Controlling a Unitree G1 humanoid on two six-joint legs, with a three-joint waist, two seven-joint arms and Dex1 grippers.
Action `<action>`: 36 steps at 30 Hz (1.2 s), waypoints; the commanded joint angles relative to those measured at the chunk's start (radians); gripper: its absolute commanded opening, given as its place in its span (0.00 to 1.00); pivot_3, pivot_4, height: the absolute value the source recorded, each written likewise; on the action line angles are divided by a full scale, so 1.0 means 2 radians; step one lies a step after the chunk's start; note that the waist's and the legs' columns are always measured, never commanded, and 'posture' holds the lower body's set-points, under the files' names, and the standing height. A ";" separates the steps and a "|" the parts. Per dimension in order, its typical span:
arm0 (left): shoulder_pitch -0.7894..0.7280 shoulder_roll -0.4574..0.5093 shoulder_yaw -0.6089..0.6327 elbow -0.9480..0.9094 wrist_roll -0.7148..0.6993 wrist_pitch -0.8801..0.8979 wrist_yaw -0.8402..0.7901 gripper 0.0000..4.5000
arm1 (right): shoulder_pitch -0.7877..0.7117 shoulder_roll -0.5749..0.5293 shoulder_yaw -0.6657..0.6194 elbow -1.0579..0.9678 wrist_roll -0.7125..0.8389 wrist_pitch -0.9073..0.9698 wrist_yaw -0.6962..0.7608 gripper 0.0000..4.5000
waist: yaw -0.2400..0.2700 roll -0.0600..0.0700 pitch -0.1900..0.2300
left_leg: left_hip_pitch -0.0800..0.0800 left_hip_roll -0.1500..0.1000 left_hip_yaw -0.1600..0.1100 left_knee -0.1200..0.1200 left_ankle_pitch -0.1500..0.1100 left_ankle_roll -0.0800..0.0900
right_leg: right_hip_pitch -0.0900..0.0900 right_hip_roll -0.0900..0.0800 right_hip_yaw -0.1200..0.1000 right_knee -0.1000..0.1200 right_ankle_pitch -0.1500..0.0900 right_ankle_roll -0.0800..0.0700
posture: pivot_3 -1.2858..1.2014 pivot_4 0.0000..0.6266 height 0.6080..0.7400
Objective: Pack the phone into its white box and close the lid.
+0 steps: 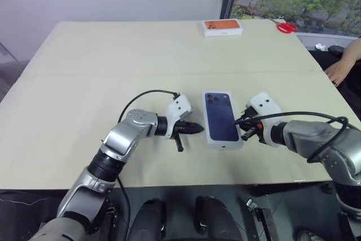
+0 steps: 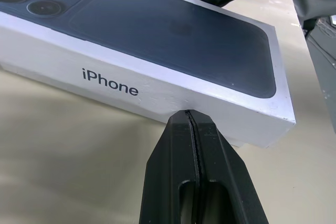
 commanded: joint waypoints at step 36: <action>-0.012 -0.010 0.008 -0.012 -0.009 0.002 0.008 0.00 | 0.018 -0.013 -0.015 -0.026 -0.061 -0.010 0.048 0.01 | 0.000 0.000 0.000 | 0.000 0.000 0.000 0.000 0.000 0.000 | 0.000 0.000 0.000 0.000 0.000 0.000 | 0.52 0.24 1.00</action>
